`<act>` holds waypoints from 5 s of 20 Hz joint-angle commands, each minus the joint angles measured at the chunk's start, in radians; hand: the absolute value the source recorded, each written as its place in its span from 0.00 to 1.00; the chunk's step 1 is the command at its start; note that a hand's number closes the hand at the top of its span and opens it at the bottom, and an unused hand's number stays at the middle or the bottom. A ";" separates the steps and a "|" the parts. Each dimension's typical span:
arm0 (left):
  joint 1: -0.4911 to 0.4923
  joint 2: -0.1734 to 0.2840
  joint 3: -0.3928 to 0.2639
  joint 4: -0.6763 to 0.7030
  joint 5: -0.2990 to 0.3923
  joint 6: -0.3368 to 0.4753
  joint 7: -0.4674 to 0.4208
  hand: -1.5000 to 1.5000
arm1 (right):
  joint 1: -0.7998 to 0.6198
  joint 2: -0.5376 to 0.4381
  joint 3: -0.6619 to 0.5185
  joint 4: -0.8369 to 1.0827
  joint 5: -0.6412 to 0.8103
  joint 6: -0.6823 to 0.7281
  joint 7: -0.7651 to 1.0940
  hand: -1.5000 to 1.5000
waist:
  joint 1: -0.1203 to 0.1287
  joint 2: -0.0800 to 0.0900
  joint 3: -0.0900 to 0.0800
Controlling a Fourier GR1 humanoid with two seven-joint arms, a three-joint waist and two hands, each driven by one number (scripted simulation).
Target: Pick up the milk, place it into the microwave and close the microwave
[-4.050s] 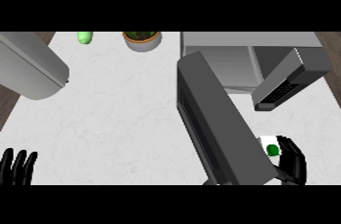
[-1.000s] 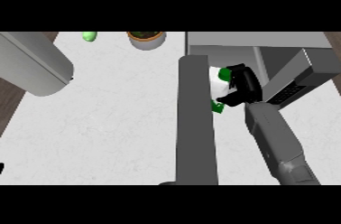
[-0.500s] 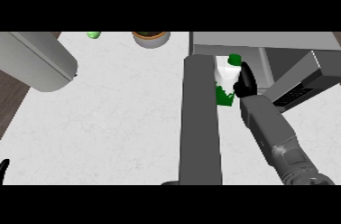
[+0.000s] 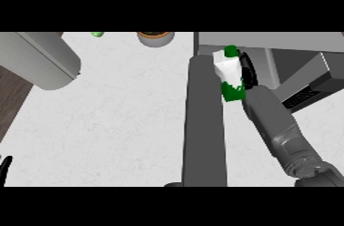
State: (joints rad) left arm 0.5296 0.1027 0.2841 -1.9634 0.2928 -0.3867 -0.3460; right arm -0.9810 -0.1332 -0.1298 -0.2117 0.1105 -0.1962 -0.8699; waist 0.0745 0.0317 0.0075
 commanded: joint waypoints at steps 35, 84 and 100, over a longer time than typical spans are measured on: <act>-0.163 0.031 -0.033 0.097 -0.043 -0.004 0.036 0.00 | -0.089 -0.087 0.054 0.174 0.134 -0.416 0.082 0.00 | 0.109 0.050 -0.002; -0.100 -0.039 -0.089 0.140 -0.168 -0.004 -0.070 0.00 | 0.050 -0.007 -0.049 0.122 0.046 -0.027 -0.100 0.00 | -0.007 -0.004 -0.004; -0.052 -0.055 -0.266 0.041 -0.176 -0.122 0.011 0.00 | 0.291 -0.058 -0.030 0.049 0.026 0.498 -0.253 0.00 | -0.072 -0.030 -0.006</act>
State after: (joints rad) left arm 0.4874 0.0574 0.0660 -1.8935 0.1283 -0.5039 -0.3839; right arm -0.7580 -0.1625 -0.1639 -0.1437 0.1433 0.1370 -1.0244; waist 0.0171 0.0055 0.0015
